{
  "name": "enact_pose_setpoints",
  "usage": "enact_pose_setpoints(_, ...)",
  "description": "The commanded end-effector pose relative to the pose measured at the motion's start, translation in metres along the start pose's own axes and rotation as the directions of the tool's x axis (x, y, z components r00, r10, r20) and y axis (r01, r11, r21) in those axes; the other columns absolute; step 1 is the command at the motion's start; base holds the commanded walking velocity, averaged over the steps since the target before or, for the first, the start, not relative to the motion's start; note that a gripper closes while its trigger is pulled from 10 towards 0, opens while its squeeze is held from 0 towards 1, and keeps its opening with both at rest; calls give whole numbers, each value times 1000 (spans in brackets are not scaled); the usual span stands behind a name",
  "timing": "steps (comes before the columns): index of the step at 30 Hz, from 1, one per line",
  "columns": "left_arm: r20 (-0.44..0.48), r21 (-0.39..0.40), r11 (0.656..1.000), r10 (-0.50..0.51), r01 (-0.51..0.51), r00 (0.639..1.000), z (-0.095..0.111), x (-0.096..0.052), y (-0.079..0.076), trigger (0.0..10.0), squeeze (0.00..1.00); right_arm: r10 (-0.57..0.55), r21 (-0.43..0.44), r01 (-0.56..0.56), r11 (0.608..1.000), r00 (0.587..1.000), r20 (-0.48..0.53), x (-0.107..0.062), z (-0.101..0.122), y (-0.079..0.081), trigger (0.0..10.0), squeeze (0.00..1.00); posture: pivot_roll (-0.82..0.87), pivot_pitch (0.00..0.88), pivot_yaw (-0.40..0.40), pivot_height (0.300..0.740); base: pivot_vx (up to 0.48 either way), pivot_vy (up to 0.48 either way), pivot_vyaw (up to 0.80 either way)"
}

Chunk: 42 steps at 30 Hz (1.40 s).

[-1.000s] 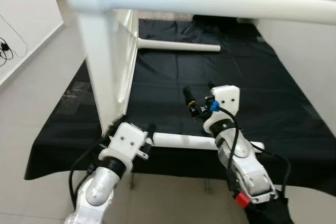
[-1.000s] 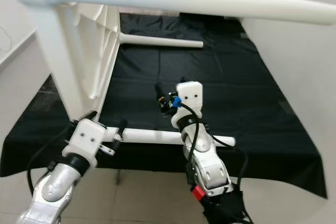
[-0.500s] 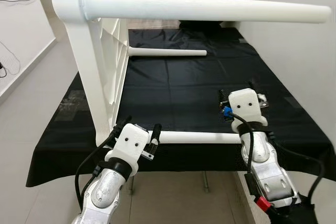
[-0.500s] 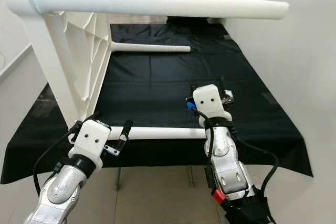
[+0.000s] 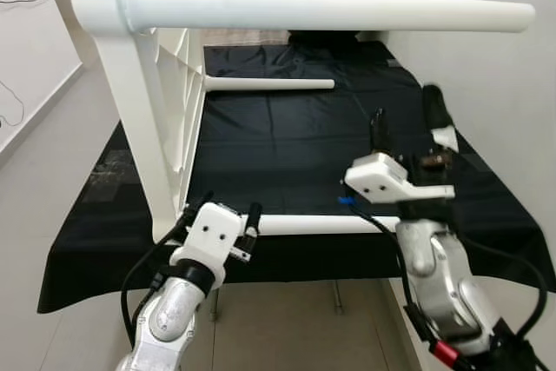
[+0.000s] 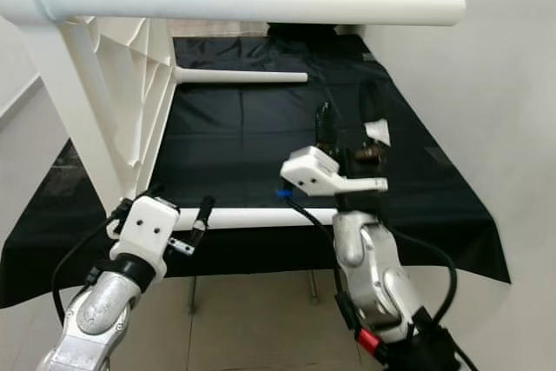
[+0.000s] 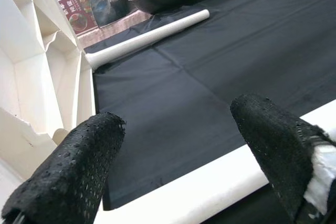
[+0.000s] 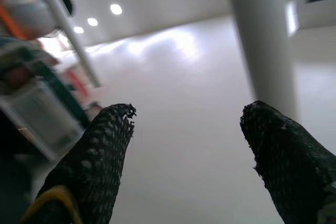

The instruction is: Building children table

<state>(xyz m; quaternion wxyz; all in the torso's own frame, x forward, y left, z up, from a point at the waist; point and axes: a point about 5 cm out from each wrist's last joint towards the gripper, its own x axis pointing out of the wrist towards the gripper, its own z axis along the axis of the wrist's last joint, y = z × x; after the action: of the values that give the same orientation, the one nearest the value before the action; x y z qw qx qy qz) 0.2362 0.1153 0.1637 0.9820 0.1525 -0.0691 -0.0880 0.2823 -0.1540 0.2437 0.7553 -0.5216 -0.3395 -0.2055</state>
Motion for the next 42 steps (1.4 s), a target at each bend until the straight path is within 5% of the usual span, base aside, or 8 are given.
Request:
enact_pose_setpoints(1, -2, 3, 1000, 10, -10, 1000, -1, 1, 1, 10000, 0, -15, -36, 15, 999, 1000, -3, -1, -1, 2, 10000, 0, 99, 74, -16, 740, 0, 0, 0)
enact_pose_setpoints(16, -27, 0, 1000, 12, -12, 1000, -10, -3, 4, 10000, 0, -276, -143, 273, 951, 961, -2, 43, -6, -21, 10000, 0, 105, 80, -16, 740, 0, 0, 0)
enact_pose_setpoints(42, -59, 9, 999, 39, -39, 997, -20, -9, 9, 10000, 0, -355, -148, 361, 921, 933, 66, 72, 3, -19, 10000, 0, 103, 56, -26, 740, 0, 0, 0)
